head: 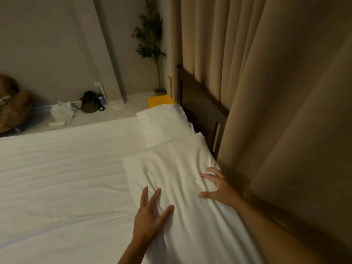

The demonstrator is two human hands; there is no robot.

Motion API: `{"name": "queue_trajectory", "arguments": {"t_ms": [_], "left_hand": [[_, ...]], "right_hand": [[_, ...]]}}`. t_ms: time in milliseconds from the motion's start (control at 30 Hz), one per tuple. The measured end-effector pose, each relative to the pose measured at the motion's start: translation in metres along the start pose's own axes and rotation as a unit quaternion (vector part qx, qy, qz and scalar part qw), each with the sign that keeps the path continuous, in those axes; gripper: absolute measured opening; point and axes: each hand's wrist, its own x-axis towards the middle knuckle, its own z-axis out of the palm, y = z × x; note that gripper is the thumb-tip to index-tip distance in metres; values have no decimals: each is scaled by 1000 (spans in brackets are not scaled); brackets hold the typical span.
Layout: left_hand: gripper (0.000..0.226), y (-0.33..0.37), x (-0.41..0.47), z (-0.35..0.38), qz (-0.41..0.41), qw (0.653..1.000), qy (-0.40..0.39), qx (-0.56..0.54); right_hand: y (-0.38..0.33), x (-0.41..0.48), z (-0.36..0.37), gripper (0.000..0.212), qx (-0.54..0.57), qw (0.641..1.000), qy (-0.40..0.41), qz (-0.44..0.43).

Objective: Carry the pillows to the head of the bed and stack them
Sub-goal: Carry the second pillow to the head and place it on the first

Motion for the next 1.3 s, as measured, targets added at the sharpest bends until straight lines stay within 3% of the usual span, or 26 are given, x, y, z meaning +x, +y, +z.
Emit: {"name": "queue_trajectory", "arguments": {"t_ms": [333, 433, 933, 1067, 1200, 1300], "left_hand": [[86, -55, 52, 128, -68, 997, -33, 13], [87, -64, 68, 153, -73, 996, -41, 22], [79, -93, 112, 201, -85, 994, -45, 56], [82, -99, 110, 204, -97, 989, -61, 93], [81, -98, 116, 199, -171, 963, -1, 210], [73, -82, 139, 206, -105, 956, 7, 274]], "right_hand": [[146, 77, 20, 89, -5, 997, -55, 46], [171, 88, 20, 81, -5, 997, -51, 49], [222, 129, 25, 79, -3, 995, -61, 74], [227, 123, 23, 84, -8, 989, -76, 123], [219, 129, 29, 78, -183, 972, -34, 143], [199, 145, 45, 71, -279, 960, -4, 37]]}}
